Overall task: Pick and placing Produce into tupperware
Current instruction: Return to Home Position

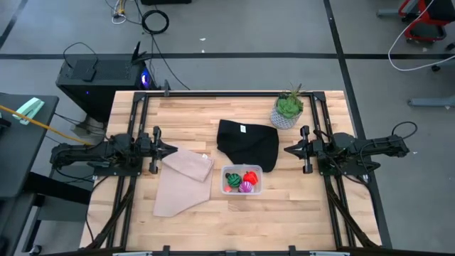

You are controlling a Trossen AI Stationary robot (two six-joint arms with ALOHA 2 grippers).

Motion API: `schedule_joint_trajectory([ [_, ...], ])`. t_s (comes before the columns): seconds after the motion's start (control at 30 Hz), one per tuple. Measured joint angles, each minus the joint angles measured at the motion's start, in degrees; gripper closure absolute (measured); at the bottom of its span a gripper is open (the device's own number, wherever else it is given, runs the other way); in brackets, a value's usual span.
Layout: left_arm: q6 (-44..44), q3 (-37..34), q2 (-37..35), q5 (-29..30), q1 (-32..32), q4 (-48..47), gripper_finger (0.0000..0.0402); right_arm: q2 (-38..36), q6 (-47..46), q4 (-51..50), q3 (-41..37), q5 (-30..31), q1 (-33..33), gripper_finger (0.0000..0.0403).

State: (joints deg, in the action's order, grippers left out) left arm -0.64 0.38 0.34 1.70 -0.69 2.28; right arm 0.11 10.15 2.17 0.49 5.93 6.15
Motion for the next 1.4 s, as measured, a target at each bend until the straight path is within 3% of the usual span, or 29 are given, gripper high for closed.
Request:
schedule_joint_trajectory([
  [1.4, -0.02, -0.01, 0.00, -0.01, 0.02, -0.01, 0.0362, 0.01, 0.00, 0.00, 0.00, -0.02, 0.00, 0.0386],
])
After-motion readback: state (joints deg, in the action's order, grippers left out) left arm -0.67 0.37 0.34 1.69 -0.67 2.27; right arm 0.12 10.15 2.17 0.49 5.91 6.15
